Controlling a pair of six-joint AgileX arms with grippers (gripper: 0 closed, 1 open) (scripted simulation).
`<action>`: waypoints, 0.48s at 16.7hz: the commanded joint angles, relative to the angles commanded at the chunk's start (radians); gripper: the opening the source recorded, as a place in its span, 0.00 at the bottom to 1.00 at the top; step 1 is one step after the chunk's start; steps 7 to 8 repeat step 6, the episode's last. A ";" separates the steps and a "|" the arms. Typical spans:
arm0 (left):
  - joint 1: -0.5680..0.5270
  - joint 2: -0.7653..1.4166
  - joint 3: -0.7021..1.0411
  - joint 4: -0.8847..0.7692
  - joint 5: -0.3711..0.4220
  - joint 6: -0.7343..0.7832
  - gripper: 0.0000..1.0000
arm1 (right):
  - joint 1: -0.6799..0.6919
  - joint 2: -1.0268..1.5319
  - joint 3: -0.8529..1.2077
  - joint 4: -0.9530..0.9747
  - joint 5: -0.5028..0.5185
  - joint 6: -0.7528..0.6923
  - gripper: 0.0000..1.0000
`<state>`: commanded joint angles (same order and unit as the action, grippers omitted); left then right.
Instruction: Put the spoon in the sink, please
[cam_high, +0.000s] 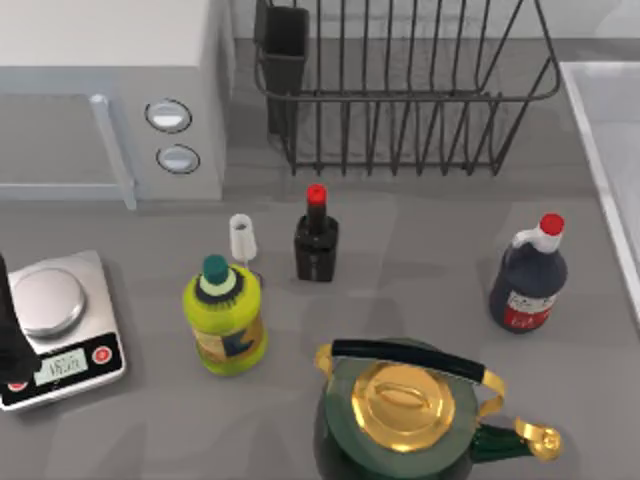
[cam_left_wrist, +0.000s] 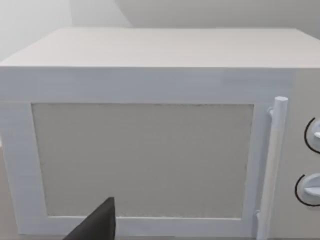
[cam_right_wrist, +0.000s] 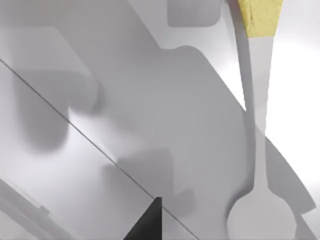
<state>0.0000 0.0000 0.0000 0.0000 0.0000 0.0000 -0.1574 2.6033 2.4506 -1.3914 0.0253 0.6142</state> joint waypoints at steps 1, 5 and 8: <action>0.000 0.000 0.000 0.000 0.000 0.000 1.00 | 0.000 0.000 0.000 0.000 0.000 0.000 1.00; 0.000 0.000 0.000 0.000 0.000 0.000 1.00 | 0.000 0.000 0.000 0.000 0.000 0.000 1.00; 0.000 0.000 0.000 0.000 0.000 0.000 1.00 | 0.000 0.000 0.000 0.000 0.000 0.000 1.00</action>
